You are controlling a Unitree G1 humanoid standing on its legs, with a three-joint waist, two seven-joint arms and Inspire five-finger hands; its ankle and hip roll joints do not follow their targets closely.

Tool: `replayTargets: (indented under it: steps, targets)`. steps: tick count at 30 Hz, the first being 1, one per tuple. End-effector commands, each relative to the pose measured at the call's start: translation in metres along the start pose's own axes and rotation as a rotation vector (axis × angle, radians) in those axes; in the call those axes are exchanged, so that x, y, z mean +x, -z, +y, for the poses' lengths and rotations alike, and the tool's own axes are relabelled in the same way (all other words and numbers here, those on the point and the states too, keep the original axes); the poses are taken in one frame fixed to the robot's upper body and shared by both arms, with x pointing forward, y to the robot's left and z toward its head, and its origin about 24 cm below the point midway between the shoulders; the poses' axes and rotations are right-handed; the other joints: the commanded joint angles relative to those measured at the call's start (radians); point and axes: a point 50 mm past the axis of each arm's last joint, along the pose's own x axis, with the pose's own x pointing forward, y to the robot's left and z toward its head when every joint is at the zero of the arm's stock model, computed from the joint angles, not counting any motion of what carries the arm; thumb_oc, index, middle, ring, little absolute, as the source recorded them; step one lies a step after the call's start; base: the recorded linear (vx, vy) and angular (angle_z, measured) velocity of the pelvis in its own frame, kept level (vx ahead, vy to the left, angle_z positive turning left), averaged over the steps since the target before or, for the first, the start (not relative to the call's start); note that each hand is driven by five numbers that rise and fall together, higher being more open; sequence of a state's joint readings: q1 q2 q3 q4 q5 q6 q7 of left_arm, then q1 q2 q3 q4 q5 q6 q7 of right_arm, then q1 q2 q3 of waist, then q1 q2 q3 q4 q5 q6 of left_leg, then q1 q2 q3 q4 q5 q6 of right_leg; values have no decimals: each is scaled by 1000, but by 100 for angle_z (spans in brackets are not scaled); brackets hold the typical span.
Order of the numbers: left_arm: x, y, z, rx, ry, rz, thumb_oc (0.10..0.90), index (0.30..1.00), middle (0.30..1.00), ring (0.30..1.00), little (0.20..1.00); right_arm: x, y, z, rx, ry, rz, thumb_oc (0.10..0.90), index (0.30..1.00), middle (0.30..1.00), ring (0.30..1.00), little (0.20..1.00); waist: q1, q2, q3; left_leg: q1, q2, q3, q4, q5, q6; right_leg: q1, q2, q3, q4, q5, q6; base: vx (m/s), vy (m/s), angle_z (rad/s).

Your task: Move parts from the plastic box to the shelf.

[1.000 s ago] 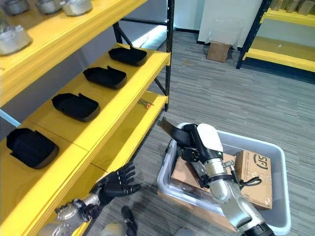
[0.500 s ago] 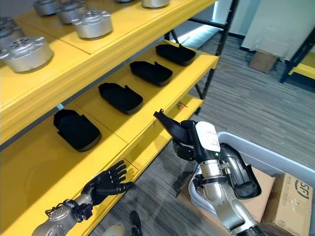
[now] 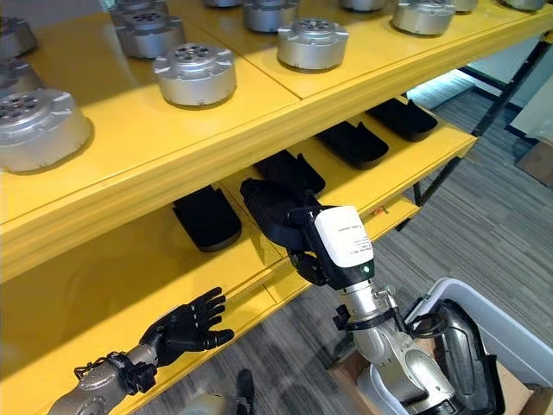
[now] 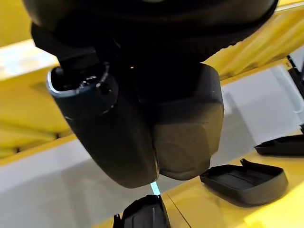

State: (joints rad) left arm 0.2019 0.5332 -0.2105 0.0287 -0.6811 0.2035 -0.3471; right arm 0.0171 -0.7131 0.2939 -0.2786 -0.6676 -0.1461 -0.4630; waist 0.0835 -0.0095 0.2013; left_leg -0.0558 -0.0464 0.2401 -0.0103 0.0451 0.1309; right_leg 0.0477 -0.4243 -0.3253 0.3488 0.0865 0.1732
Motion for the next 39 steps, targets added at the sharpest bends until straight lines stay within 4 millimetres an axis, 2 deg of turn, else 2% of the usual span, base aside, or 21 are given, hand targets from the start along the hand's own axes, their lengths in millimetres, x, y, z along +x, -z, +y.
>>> replayTargets:
  steps: [1,2,4,7,12,17,19,20,22,23,25,26,27,28,29,31,33,35,36,38,39]
  targets:
    - [0,-39,-12,95,110,-153,900,1000,1000,1000,1000,27,-13,-63,-55,372,-166,400,300,300,300,300,-20,-4,-62,110,62,10,-22,-71,-73,-44,236,50,-152,-32,-10,98,24,77]
    - [-2,-37,-13,91,108,-149,900,1000,1000,1000,1000,24,-12,-67,-55,365,-177,400,300,300,300,300,-37,-12,-65,120,45,-5,-35,-69,-78,-31,325,64,-188,-82,-41,117,23,51]
    - [-5,-32,-16,80,109,-139,900,1000,1000,1000,1000,19,-13,-71,-64,357,-195,400,300,300,300,300,-57,-20,-70,132,20,-37,-41,-68,-82,-27,401,124,-207,-96,-67,99,4,6]
    - [-6,-26,-19,86,120,-125,900,1000,1000,1000,1000,15,-14,-69,-85,346,-205,400,300,300,300,300,-73,-23,-84,128,6,-61,-39,-67,-87,-13,438,180,-254,-110,-93,56,-59,21]
    - [-2,-30,-20,73,141,-120,900,1000,1000,1000,1000,20,-15,-68,-158,304,-261,400,300,300,300,300,-73,-19,-105,117,2,-57,-1,-77,-104,26,439,190,-338,-109,-105,30,-134,23]
    - [0,-33,-21,89,144,-106,900,1000,1000,1000,1000,25,-20,-67,-200,300,-304,400,300,300,300,300,-79,-9,-106,94,0,-46,45,-94,-107,22,435,193,-324,-121,-109,-19,-79,20]
    - [1,-33,-22,105,181,-77,900,1000,1000,1000,1000,24,-18,-67,-216,310,-279,400,300,300,300,300,-99,-7,-98,84,27,42,88,-112,-113,11,417,148,-296,-132,-110,-39,-78,24]
    - [2,-32,-23,103,190,-73,900,1000,1000,1000,1000,24,-17,-67,-216,313,-273,400,300,300,300,300,-103,-7,-96,83,32,56,95,-115,-114,10,415,140,-293,-134,-110,-27,-56,38]
    - [3,-32,-27,110,238,-62,900,1000,1000,1000,1000,22,-13,-68,-215,319,-240,400,300,300,300,300,-121,-9,-99,96,65,122,127,-146,-128,18,398,107,-290,-147,-105,13,-24,49]
    - [3,-32,-28,111,246,-58,900,1000,1000,1000,1000,22,-12,-67,-212,317,-236,400,300,300,300,300,-125,-12,-93,86,77,144,149,-140,-129,17,392,90,-288,-138,-111,42,11,79]
    - [4,-31,-30,114,253,-53,900,1000,1000,1000,1000,23,-12,-67,-207,315,-234,400,300,300,300,300,-128,-12,-95,88,94,145,167,-156,-141,24,382,90,-288,-147,-107,17,29,73]
    - [6,-32,-33,119,257,-54,900,1000,1000,1000,1000,25,-11,-67,-197,311,-237,400,300,300,300,300,-135,-13,-86,80,150,165,210,-152,-163,28,367,76,-275,-159,-113,-20,94,27]
    - [7,-32,-35,121,257,-62,900,1000,1000,1000,1000,27,-11,-66,-183,307,-243,400,300,300,300,300,-137,-10,-82,77,193,168,209,-118,-179,26,360,71,-264,-169,-121,-24,126,27]
    - [8,-33,-36,119,255,-68,900,1000,1000,1000,1000,28,-11,-66,-173,302,-246,400,300,300,300,300,-138,-9,-81,76,210,164,205,-99,-188,25,359,71,-257,-175,-125,-12,213,16]
    - [9,-35,-37,104,243,-88,900,1000,1000,1000,1000,30,-13,-64,-150,285,-264,400,300,300,300,300,-138,-3,-80,78,266,137,177,-29,-214,19,355,77,-235,-196,-134,-48,228,15]
    - [8,-38,-35,78,215,-113,900,1000,1000,1000,1000,31,-17,-61,-130,267,-304,400,300,300,300,300,-133,1,-75,71,350,102,143,102,-233,0,343,76,-201,-205,-151,-25,283,-20]
    - [8,-38,-34,51,197,-134,900,1000,1000,1000,1000,31,-19,-60,-134,258,-325,400,300,300,300,300,-133,1,-71,66,407,76,131,170,-249,-12,322,74,-168,-226,-156,45,319,-33]
    - [8,-38,-33,29,174,-147,900,1000,1000,1000,1000,31,-20,-59,-132,252,-334,400,300,300,300,300,-135,2,-69,64,448,64,127,206,-271,-15,295,74,-139,-253,-156,53,369,-9]
    - [9,-39,-30,9,134,-169,900,1000,1000,1000,1000,30,-18,-60,-134,249,-332,400,300,300,300,300,-147,7,-66,62,489,103,133,234,-285,-23,266,47,-107,-270,-162,-18,365,-1]
    - [11,-37,-28,-24,109,-198,900,1000,1000,1000,1000,29,-17,-61,-135,241,-332,400,300,300,300,300,-156,22,-67,92,491,135,105,217,-295,-45,234,10,-55,-288,-155,-11,439,22]
    - [10,-35,-28,-29,104,-206,900,1000,1000,1000,1000,26,-15,-61,-139,235,-324,400,300,300,300,300,-153,26,-65,92,492,140,94,231,-307,-44,217,1,-26,-307,-153,24,388,37]
